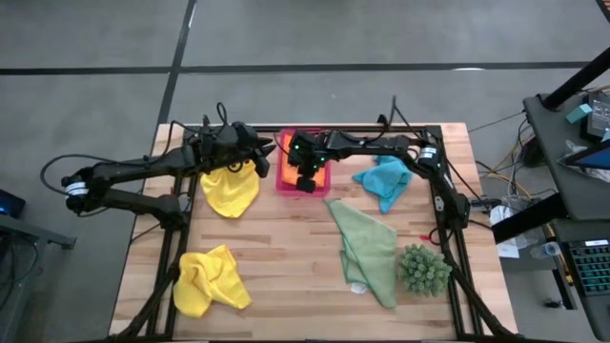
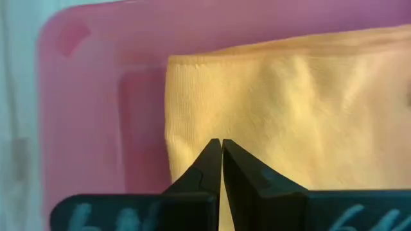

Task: Fold microfiber towels
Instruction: Fold the green towel

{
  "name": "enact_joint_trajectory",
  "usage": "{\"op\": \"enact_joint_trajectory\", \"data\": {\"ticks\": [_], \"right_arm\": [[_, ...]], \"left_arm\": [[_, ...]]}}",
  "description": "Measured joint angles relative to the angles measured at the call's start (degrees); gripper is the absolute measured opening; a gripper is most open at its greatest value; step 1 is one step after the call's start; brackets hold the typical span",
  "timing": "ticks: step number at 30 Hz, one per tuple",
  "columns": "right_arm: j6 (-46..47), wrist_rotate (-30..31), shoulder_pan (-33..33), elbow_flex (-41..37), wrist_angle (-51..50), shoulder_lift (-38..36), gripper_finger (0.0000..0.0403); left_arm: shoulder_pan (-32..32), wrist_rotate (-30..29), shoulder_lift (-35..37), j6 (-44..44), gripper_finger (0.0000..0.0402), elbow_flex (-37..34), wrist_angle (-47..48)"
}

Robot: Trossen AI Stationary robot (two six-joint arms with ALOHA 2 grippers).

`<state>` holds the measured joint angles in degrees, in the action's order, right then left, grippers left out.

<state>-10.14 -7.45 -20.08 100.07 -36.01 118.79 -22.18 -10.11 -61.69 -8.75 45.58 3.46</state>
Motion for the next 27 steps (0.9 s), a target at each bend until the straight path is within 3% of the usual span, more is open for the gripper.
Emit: {"op": "enact_joint_trajectory", "data": {"ticks": [8, 19, 27], "right_arm": [[2.67, 0.01, 3.43, -1.7, -7.06, -9.49, 0.0008], [13.9, 0.03, 14.47, -17.27, -5.58, -26.09, 0.0008], [27.54, 0.55, 22.06, -28.93, -2.43, -31.85, 0.0008]], "left_arm": [[8.53, 0.76, 0.17, -3.71, 0.0093, 0.26, 0.0], [25.04, -0.83, -0.63, -10.89, 0.0093, 0.04, 0.02], [33.29, -0.85, -4.64, -13.4, 0.0093, -0.2, -4.16]]}}
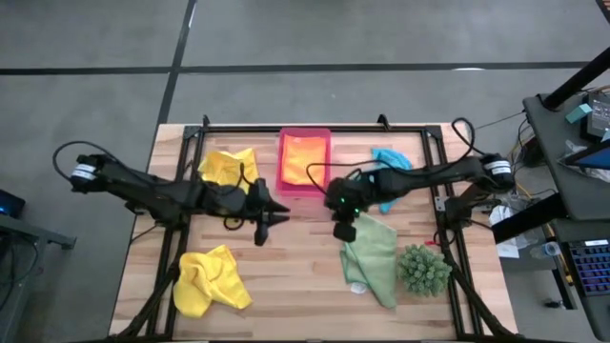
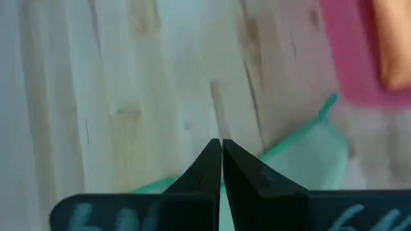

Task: Fold microfiber towels
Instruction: Fold the green towel

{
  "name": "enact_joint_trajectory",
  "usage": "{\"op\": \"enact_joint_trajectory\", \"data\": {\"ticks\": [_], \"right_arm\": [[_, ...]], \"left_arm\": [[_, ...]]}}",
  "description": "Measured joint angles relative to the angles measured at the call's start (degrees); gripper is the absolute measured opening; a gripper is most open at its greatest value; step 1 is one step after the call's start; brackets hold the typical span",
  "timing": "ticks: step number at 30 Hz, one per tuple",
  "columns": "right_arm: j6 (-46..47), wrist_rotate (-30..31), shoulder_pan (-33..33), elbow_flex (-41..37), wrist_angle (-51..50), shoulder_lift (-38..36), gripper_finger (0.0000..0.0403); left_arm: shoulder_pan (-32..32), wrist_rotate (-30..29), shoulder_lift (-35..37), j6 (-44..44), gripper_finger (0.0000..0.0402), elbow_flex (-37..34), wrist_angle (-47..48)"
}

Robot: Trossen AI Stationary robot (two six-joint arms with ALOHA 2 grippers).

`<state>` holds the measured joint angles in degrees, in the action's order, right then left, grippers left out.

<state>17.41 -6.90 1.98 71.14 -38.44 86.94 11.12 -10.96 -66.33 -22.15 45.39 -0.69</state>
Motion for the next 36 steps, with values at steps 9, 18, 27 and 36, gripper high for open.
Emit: {"op": "enact_joint_trajectory", "data": {"ticks": [9, 18, 27, 36], "right_arm": [[14.12, 15.53, 3.04, -5.95, 0.18, 1.49, 0.0009], [17.65, 18.03, 1.28, -9.26, 8.15, 5.13, 0.0068], [17.89, 26.73, 0.04, -7.14, 11.26, 11.39, 0.019], [19.21, 27.12, -0.02, -6.36, 11.89, 13.48, 0.0241]], "left_arm": [[1.81, 0.0, -7.41, -0.11, 0.0093, 0.11, -7.65], [2.15, -0.06, -9.39, -3.01, 0.0093, 0.24, -8.85], [2.31, -2.96, -9.0, -2.6, 0.0093, 0.22, -9.46], [2.31, -4.36, -9.0, -2.64, 0.0093, 0.22, -9.5]]}}
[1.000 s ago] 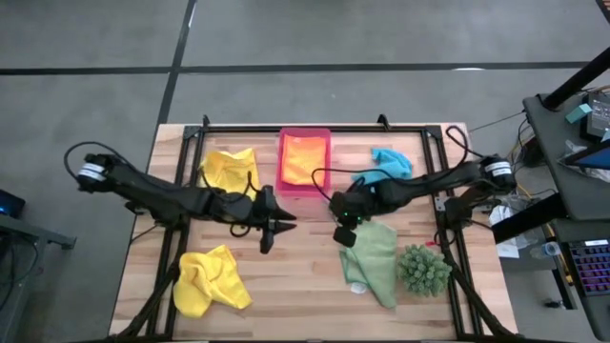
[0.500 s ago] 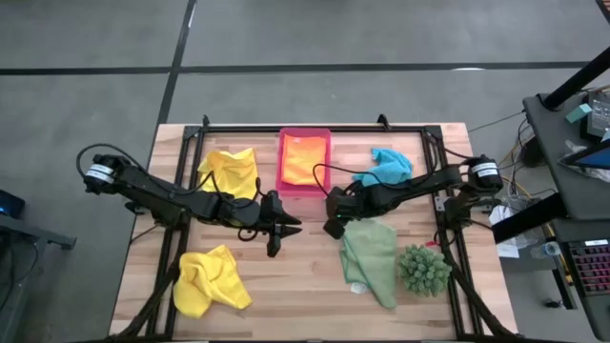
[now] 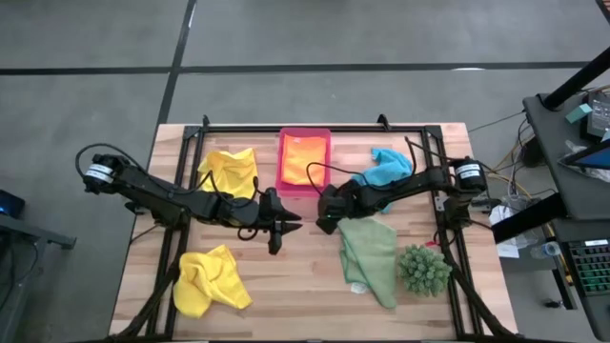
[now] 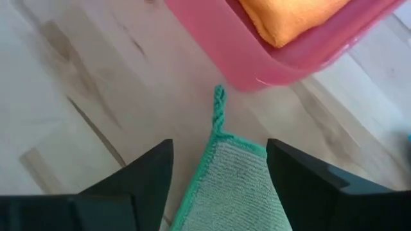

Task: Fold microfiber towels
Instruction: Fold the green towel

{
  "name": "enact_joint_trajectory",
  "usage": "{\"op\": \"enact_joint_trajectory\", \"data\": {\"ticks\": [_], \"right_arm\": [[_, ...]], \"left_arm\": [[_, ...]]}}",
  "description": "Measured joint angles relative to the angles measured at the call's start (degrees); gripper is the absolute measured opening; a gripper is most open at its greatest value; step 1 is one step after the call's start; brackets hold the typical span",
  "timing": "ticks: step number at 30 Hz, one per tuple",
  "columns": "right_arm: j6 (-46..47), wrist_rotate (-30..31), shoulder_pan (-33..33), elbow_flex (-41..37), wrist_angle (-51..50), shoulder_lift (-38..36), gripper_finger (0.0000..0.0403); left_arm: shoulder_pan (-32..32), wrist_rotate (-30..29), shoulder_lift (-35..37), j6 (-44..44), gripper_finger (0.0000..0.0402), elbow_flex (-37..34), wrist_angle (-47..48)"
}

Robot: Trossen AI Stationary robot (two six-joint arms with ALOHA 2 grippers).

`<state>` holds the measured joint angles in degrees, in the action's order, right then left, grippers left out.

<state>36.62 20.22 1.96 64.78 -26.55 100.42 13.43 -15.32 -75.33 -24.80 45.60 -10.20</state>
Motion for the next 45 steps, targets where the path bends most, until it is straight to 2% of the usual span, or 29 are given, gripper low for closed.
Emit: {"op": "enact_joint_trajectory", "data": {"ticks": [8, 12, 15, 21, 22, 32, 38, 42, 45], "right_arm": [[1.32, 0.87, 0.02, -2.41, 2.61, 1.39, 0.0226], [1.22, 0.99, 0.07, -2.43, 3.49, 2.99, 0.02], [1.05, 0.92, 0.43, -2.32, 3.87, 3.3, 0.0157], [-0.79, 0.9, 2.05, -2.28, 3.18, 2.64, 0.0031], [-1.54, 0.88, 2.44, -2.27, 3.0, 2.42, 0.0021], [-9.99, 0.63, 7.58, 0.01, 2.85, -4.29, 0.0009], [-18.22, -4.83, 10.77, 2.48, 3.04, -11.15, 0.0009], [-20.7, -7.74, 11.92, 4.51, 3.67, -15.27, 0.0009], [-22.19, -9.54, 12.2, 5.22, 6.42, -17.35, 0.0009]], "left_arm": [[0.0, -0.02, 0.02, 0.07, 0.0093, 0.0, -0.05], [0.0, -0.03, 0.02, 0.07, 0.0093, 0.02, -0.15], [0.0, -0.01, 0.02, 0.04, 0.0093, 0.02, -0.43], [0.0, -0.03, 0.04, 0.0, 0.0093, 0.02, -0.42], [0.07, -0.02, 0.04, 0.0, 0.0093, 0.02, -0.44], [0.46, 0.0, 0.04, -0.38, 0.0093, 0.54, -1.43], [1.58, 0.06, 0.04, 1.84, 0.0094, 1.44, -4.49], [3.33, 0.28, 0.04, 6.65, 0.0116, 1.4, -9.41], [5.07, 0.28, 0.04, 11.33, 0.0152, 1.4, -12.41]]}}
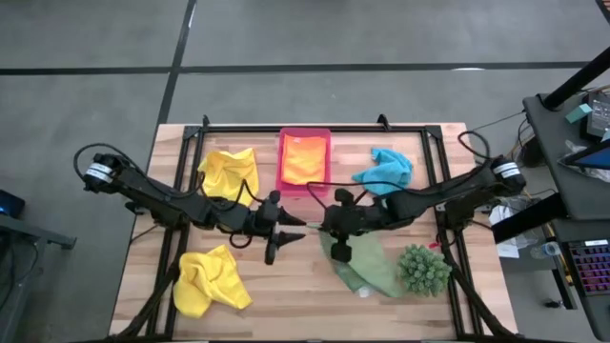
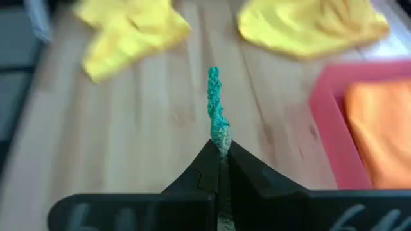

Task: Fold microfiber towels
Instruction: Fold the green towel

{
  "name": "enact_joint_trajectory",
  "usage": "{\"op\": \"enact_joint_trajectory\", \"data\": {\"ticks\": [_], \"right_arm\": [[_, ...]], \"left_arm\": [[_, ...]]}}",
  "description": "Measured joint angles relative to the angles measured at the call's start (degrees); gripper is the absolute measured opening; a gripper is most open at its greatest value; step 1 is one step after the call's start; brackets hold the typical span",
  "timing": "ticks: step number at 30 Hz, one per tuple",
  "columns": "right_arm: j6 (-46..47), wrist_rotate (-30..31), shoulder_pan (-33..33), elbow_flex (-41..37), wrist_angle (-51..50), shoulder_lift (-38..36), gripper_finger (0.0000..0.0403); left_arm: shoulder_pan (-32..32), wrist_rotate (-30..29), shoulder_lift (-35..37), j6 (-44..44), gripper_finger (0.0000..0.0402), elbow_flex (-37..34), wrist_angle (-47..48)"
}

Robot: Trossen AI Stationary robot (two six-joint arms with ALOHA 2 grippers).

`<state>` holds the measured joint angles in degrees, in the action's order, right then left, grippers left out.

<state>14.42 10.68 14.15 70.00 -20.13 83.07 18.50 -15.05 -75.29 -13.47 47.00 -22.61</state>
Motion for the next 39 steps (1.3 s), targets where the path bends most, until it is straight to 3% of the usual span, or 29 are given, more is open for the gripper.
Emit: {"op": "enact_joint_trajectory", "data": {"ticks": [4, 8, 19, 23, 27, 33, 36, 39], "right_arm": [[-1.61, -4.66, 0.0, 0.02, 5.93, -1.16, 0.0009], [-1.87, -5.27, -0.04, 0.02, 9.53, -1.25, 0.0009], [-2.52, -5.3, -0.15, 0.0, 12.66, -1.25, 0.0009], [-2.5, -5.32, -0.15, 0.01, 13.56, -1.25, 0.0009], [-1.74, -5.32, -0.15, 0.0, 13.54, -1.25, 0.0009], [-1.54, -5.51, -0.02, 0.0, 13.09, -1.25, 0.0009], [-1.35, -6.24, -0.02, 0.0, 13.18, -1.25, 0.0009], [-1.36, -6.26, -0.02, 0.0, 13.2, -1.25, 0.0009]], "left_arm": [[1.82, -0.11, 0.0, 4.49, 0.0212, -0.04, -0.46], [2.63, -0.33, 0.0, 5.1, 0.0255, -0.62, -0.32], [2.66, -0.25, -2.44, 5.29, 0.0264, -2.34, -1.07], [1.95, -1.69, -7.65, 7.28, 0.0247, -0.99, -1.3], [1.7, -1.89, -11.43, 9.49, 0.0223, 0.51, -7.29], [1.71, -1.88, -10.66, 9.96, 0.0183, 1.2, -7.93], [1.71, -1.99, -9.62, 9.52, 0.0141, 1.18, -7.15], [1.75, -4.08, -9.44, 9.38, 0.0073, 1.04, -6.12]]}}
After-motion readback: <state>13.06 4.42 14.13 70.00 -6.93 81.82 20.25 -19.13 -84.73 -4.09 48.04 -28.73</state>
